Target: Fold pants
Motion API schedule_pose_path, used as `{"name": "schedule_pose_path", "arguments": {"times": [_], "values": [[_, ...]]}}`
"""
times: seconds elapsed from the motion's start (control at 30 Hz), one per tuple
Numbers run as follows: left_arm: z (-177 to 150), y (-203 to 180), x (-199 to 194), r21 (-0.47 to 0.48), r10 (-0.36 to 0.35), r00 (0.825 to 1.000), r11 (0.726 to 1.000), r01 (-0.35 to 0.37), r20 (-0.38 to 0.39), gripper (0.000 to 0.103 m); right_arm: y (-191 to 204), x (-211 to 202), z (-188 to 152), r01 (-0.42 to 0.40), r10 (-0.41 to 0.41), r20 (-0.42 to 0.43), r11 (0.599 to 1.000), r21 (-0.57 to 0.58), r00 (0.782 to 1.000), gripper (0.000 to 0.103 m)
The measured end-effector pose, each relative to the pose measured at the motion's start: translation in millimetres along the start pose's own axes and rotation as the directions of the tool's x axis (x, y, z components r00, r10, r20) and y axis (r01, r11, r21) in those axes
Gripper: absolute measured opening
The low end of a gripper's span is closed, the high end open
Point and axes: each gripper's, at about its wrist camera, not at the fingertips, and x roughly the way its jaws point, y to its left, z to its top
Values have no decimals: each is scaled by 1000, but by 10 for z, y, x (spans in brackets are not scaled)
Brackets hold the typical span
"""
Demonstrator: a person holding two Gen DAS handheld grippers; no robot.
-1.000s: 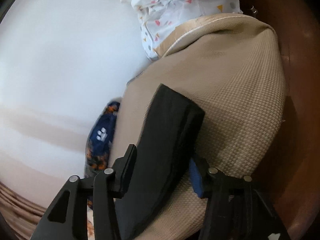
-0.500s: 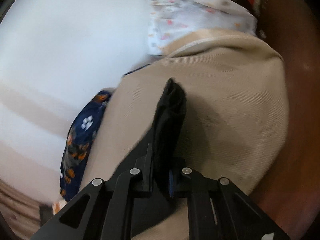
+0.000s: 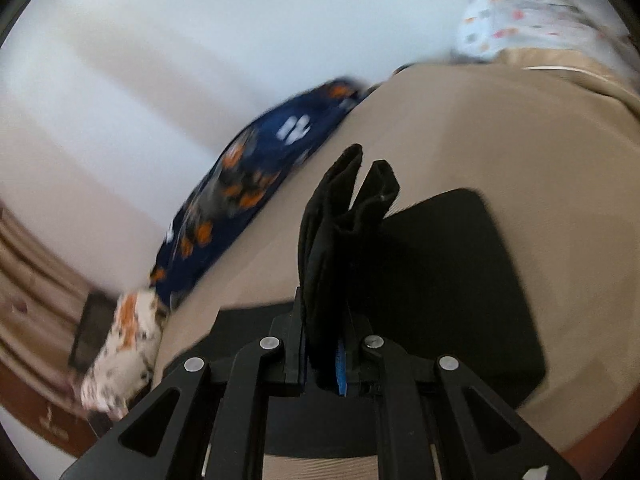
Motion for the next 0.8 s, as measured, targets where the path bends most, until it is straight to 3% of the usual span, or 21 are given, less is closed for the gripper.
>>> {"name": "schedule_pose_path", "arguments": {"times": [0.37,0.8], "values": [[-26,-53,29,12,2,1000,1000,-2,-6,73,557,490,-523,-1,-19,-122,986,-167,992,11],[-63,-98,62,26,17,1000,1000,-17,-23,75,860,703,-788,16,-67,-158,953,-303,985,11]]}}
